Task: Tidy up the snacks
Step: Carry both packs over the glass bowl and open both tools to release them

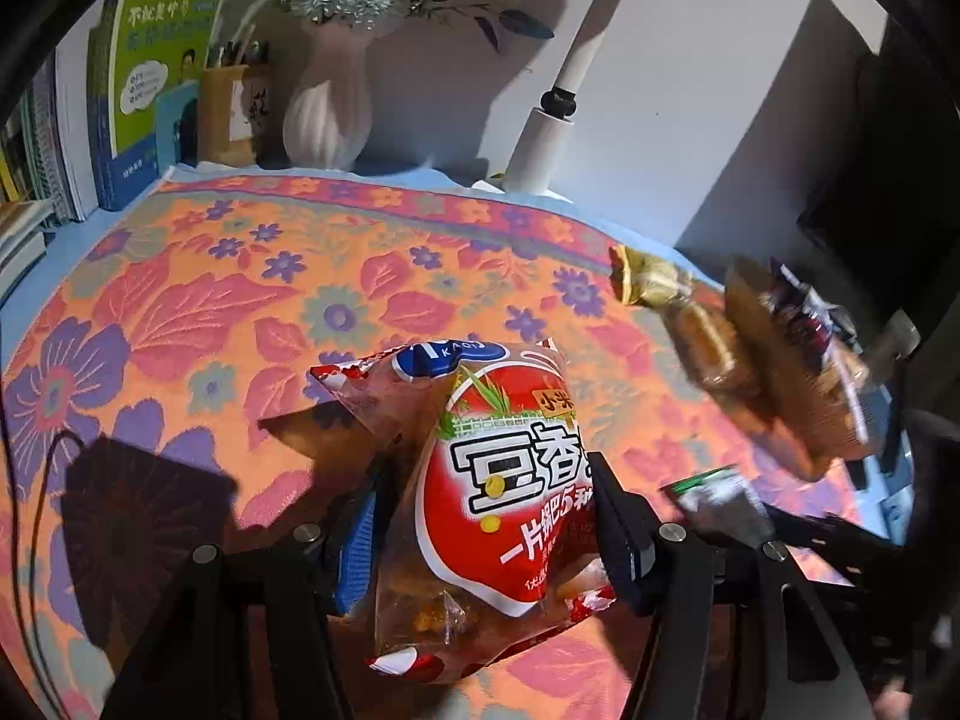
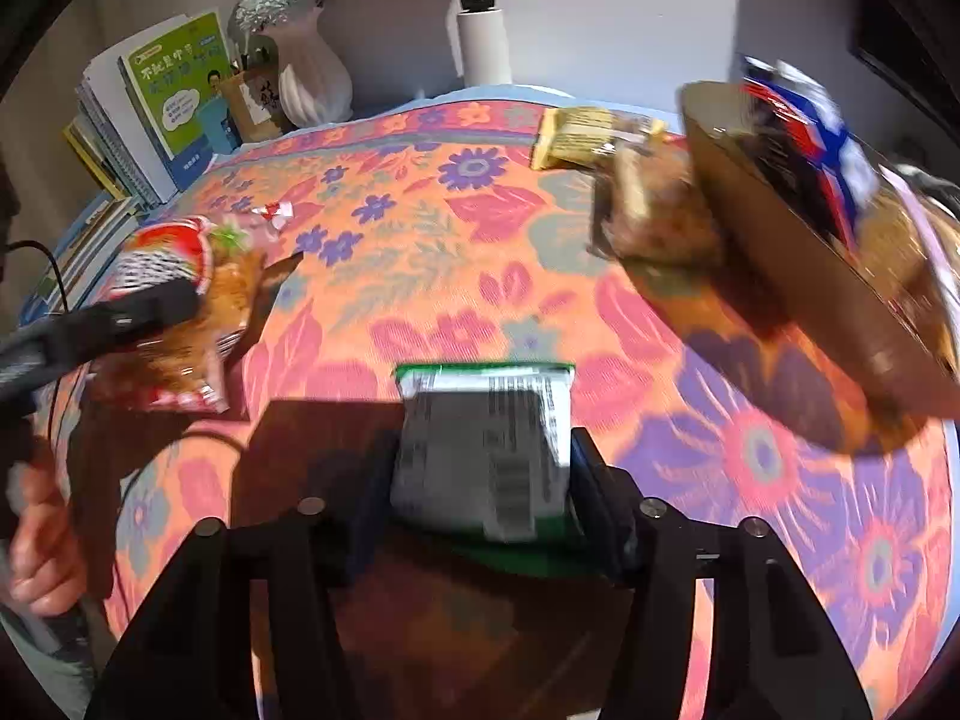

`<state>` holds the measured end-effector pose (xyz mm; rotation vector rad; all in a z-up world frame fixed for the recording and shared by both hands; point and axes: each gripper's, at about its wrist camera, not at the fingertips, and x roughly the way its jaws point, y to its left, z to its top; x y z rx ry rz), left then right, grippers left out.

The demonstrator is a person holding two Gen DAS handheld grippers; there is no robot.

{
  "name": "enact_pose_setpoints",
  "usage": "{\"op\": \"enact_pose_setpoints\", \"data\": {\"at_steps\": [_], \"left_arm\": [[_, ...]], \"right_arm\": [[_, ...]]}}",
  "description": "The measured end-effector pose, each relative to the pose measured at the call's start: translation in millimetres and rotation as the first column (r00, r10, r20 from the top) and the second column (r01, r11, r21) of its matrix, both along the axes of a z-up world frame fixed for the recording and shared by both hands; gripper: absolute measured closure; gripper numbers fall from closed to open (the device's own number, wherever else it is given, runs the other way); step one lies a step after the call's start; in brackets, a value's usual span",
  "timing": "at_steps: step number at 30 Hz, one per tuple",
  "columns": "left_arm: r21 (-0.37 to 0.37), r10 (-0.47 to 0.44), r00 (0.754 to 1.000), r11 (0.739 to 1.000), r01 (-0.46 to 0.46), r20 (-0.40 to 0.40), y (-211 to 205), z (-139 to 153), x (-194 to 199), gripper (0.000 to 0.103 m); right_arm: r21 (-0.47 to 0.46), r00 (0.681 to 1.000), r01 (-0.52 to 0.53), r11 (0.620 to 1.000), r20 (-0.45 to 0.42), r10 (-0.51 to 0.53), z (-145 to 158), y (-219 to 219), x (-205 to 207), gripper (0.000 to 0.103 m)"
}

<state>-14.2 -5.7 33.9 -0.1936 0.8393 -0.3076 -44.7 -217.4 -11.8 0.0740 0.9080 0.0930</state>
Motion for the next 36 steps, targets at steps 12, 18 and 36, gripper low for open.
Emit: {"op": "enact_pose_setpoints", "data": {"at_steps": [12,18,36], "left_arm": [[0.008,-0.074,0.995,0.997,0.073,0.069,-8,-6,-7,0.043],[0.000,-0.075,0.995,0.997,0.075,0.073,-7,-6,-8,0.043],[0.110,-0.069,0.978,0.993,0.048,0.196,-37,48,-25,0.045]], "right_arm": [[0.006,1.000,0.001,1.000,0.008,-0.001,-5,-2,-2,0.023],[-0.078,0.999,0.033,0.996,0.005,-0.033,-7,6,8,0.027],[0.004,0.979,0.073,0.997,0.190,-0.072,44,-23,-48,0.051]]}}
